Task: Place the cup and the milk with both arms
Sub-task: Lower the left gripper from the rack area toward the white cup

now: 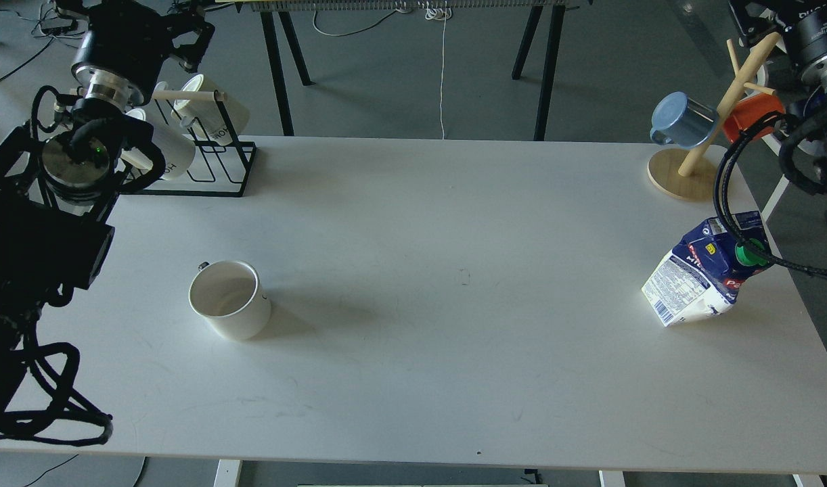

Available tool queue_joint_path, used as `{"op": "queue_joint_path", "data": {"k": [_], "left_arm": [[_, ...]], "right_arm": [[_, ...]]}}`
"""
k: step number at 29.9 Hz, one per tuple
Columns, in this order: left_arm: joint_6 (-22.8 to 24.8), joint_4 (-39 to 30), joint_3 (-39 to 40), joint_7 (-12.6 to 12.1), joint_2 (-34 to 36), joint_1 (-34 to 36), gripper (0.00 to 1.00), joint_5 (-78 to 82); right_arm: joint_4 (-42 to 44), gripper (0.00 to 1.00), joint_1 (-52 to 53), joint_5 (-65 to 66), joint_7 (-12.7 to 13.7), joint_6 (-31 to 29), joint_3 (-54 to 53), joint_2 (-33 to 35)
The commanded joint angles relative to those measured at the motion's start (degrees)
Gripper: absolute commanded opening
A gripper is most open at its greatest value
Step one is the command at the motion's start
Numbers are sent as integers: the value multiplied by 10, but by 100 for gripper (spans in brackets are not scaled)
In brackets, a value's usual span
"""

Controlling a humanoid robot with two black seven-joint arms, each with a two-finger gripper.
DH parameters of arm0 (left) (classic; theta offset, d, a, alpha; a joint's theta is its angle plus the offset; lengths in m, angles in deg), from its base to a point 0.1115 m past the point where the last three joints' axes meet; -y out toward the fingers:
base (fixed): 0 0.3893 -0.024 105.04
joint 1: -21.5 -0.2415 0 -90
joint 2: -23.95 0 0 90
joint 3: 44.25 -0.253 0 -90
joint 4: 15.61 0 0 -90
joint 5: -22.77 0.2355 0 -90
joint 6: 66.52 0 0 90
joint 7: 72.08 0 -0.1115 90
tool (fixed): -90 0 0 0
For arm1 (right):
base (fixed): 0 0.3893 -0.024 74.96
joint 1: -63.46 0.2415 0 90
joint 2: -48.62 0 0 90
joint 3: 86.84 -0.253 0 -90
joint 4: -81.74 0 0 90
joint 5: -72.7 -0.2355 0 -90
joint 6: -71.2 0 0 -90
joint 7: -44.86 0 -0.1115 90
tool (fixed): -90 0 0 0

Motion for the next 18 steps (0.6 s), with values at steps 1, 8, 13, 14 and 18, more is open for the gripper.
{"op": "queue_joint_path", "data": {"k": [1,8,13,14,18], "left_arm": [[-5,0,-6,0,1,4,99,1],[-33,3,-11,-10,4,13,99,3],[1,-14,-47,-3,17,32,99,15],[8,-14,-53,-2,19,37,99,23],[19,-14,-70,3,29,52,99,79]], "right_arm": [[0,99,-4,0,0,0,0,-2],[-1,99,-4,0,0,0,0,-2],[-2,99,1,0,0,0,14,5],[-2,99,1,0,0,0,15,5],[-7,99,0,0,0,0,15,7]]}}
